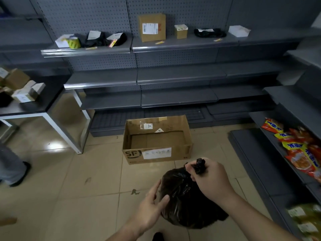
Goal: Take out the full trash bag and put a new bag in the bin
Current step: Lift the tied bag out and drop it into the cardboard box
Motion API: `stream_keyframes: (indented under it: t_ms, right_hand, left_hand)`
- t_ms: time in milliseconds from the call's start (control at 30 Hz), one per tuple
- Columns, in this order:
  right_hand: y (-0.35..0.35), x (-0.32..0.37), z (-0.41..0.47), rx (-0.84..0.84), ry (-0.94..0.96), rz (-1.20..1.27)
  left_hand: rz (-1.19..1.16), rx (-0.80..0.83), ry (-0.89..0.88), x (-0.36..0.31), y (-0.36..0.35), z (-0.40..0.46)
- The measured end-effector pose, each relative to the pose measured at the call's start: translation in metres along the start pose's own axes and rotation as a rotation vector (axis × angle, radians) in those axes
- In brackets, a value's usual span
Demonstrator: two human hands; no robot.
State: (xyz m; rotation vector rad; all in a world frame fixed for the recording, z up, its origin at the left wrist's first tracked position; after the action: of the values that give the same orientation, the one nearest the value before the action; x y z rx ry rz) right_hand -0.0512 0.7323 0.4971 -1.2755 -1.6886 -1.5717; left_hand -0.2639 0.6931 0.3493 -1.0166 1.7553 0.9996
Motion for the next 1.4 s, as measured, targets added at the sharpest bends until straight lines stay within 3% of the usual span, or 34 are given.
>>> stream_keyframes:
  t_ms: [400,800,1100,1267,1400]
  right_hand:
    - [-0.063,0.101,0.209,0.022,0.110,-0.067]
    - [-0.143,0.112,0.438,0.191,0.051,-0.063]
    - [-0.222,0.053,0.568,0.228,-0.038,-0.226]
    - [-0.280,-0.015,0.647,0.147,-0.008,-0.325]
    - [-0.337,-0.094,0.697,0.193,-0.041,-0.310]
  left_hand:
    - [-0.095,-0.015,-0.087,-0.059,0.122,0.202]
    - [-0.153,-0.129,0.026,-0.037,0.189,0.405]
    - [-0.150,-0.126,0.102,0.033,0.217,0.548]
    - [-0.178,-0.073,0.153,0.119,0.211,0.637]
    - [-0.220,-0.043,0.179,0.211,0.195,0.701]
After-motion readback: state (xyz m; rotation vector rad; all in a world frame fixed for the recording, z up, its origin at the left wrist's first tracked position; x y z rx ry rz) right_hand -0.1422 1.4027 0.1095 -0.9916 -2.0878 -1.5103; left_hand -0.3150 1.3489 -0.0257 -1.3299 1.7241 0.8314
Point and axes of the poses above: each hand's wrist, its own z-axis towards the middle knuckle, its own y-axis out of the back of the hand, x = y × z, the point moved 8 cm from there along z, towards the middle knuckle, and after that the axes turned 12 degrees about -y, right-handed, at the moved point
